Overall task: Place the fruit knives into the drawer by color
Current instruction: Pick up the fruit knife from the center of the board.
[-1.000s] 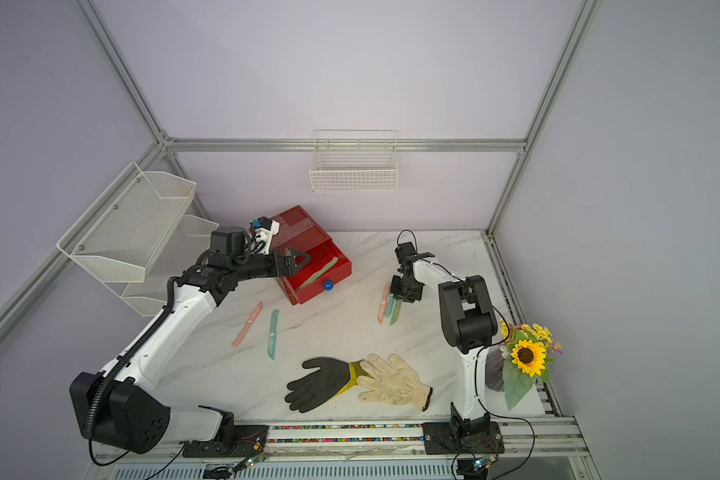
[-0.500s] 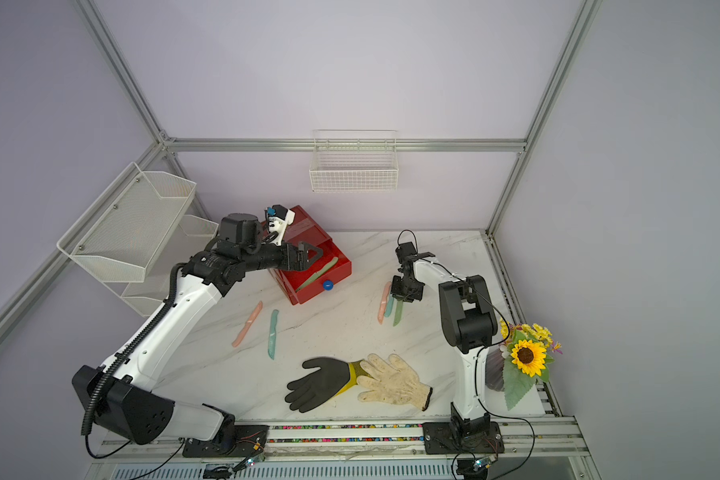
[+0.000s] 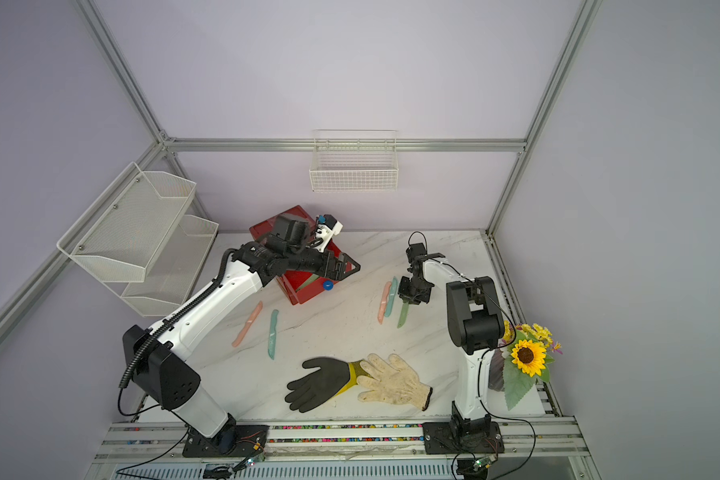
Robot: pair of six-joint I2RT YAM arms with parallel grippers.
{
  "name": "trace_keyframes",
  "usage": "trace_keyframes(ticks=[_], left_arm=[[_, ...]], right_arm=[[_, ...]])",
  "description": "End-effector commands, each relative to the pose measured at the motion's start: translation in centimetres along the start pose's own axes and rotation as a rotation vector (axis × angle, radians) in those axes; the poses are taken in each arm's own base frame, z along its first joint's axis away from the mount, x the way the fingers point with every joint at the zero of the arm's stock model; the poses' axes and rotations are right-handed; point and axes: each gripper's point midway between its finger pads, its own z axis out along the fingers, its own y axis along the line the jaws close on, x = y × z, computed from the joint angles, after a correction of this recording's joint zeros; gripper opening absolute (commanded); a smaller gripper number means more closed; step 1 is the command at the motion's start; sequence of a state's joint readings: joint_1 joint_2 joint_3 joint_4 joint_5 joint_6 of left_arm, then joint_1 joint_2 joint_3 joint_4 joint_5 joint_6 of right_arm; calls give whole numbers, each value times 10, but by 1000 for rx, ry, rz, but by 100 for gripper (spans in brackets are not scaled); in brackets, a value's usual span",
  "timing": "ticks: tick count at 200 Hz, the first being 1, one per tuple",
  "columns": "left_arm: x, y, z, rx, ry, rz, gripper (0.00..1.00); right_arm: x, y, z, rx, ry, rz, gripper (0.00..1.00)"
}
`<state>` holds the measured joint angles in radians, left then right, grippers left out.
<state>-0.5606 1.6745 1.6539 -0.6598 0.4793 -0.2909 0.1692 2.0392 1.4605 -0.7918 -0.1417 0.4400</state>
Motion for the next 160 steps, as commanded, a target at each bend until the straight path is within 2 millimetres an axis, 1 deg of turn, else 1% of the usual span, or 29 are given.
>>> trace_keyframes(ticks=[1,14,40,53,84,118,136,160], left_arm=[[8,-24,14,94,24,56,100],[16,-28,22,137,33,48,100],[25,-36,33,219,28,55,100],[31,-41,38,255,41,69,100],[46,-42,51,301,75,82,100],[51,-41,59,328,80,89,100],[52,-38,64,332,76,92,100],[50,-42,69,367,78,87,100]], right_arm=[[4,-1,-17,-25,16,25,11],[2,3,-22,-45,18,27,11],[-1,13,-39,-83,18,21,11],[-4,19,-49,-106,16,16,11],[-9,35,-78,-165,9,-3,11],[-10,56,-115,-268,-16,-18,11],[-7,64,-133,-309,-27,-24,11],[-1,76,-155,-381,-37,-32,12]])
